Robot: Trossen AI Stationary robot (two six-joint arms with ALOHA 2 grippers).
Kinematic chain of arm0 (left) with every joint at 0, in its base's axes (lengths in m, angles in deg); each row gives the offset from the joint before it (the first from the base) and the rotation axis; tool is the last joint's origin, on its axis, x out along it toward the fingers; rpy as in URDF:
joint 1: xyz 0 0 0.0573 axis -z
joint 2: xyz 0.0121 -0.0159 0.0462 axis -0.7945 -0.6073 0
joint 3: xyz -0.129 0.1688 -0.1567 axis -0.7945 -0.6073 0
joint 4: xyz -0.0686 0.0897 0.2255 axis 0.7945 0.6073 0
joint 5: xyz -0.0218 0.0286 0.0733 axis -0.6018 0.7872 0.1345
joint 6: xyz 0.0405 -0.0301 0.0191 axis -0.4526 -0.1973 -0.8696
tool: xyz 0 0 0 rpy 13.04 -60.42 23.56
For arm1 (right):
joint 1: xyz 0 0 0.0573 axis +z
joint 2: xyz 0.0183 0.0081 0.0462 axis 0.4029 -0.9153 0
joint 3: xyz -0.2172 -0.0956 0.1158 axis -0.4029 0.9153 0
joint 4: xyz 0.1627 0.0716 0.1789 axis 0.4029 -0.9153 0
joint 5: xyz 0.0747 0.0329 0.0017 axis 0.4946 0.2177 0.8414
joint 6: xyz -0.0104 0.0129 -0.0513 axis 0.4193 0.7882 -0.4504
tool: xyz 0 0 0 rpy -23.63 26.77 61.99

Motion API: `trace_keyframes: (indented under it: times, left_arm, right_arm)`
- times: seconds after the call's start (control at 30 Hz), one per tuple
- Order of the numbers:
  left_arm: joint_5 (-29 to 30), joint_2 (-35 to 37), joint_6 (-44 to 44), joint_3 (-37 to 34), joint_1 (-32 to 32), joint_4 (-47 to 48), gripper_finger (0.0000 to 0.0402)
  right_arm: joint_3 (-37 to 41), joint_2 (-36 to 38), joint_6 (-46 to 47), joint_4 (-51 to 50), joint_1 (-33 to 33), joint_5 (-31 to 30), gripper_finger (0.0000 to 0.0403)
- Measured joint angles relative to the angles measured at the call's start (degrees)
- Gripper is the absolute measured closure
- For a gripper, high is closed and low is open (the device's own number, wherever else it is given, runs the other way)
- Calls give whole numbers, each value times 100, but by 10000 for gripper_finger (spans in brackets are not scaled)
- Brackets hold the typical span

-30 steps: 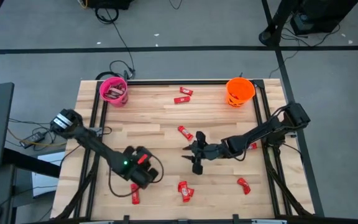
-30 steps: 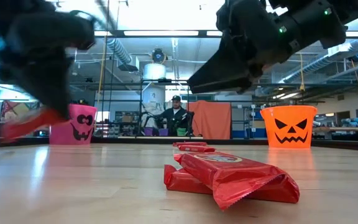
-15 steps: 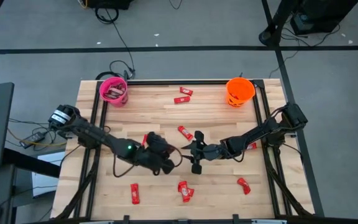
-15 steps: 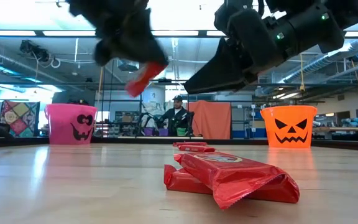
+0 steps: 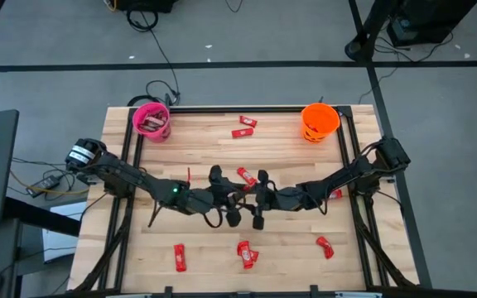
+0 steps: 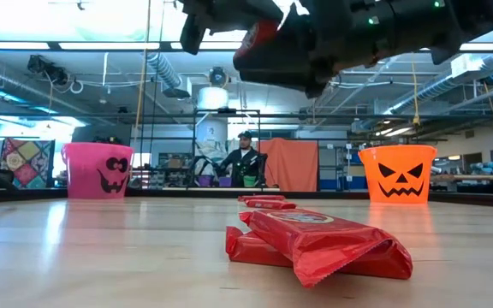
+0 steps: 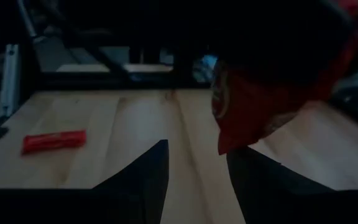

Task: Sort candy by brand, put in halloween buckets
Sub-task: Put the red chocolate bar into the orange bucket

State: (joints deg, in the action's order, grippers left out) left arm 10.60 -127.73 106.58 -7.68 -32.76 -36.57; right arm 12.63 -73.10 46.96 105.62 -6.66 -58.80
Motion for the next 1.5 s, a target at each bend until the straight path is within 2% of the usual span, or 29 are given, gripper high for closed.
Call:
trace_keyframes:
  times: [0.2, 0.3, 0.6, 0.87, 1.03, 1.23, 1.4, 1.5]
  left_arm:
    - [0, 0, -97, 0, -73, -208, 328]
    - [-7, 0, -95, 0, -73, -245, 328]
    - [4, 0, 76, 0, -94, -210, 318]
    - [4, 0, 278, 0, -358, 71, 250]
    - [-141, 2, 838, 4, -732, 744, 198]
    - [-239, 11, 947, 5, -1026, 1234, 158]
    - [-197, 6, 1037, 4, -1226, 2014, 152]
    - [-166, -50, 1359, 3, -1380, 2563, 152]
  right_arm:
    - [0, 0, -273, 263, -89, -511, 236]
    - [0, 2, -219, 188, -145, -724, 255]
    - [0, 4, -100, -94, -188, -947, 385]
    - [0, 24, -32, -762, -188, -1413, 386]
    - [0, 230, 324, -1831, -267, -1366, 393]
    - [2, 749, 882, -3376, -393, -1090, 396]
    - [0, 1249, 1656, -4977, -553, 286, 397]
    - [0, 1503, 1974, -5950, -562, 472, 398]
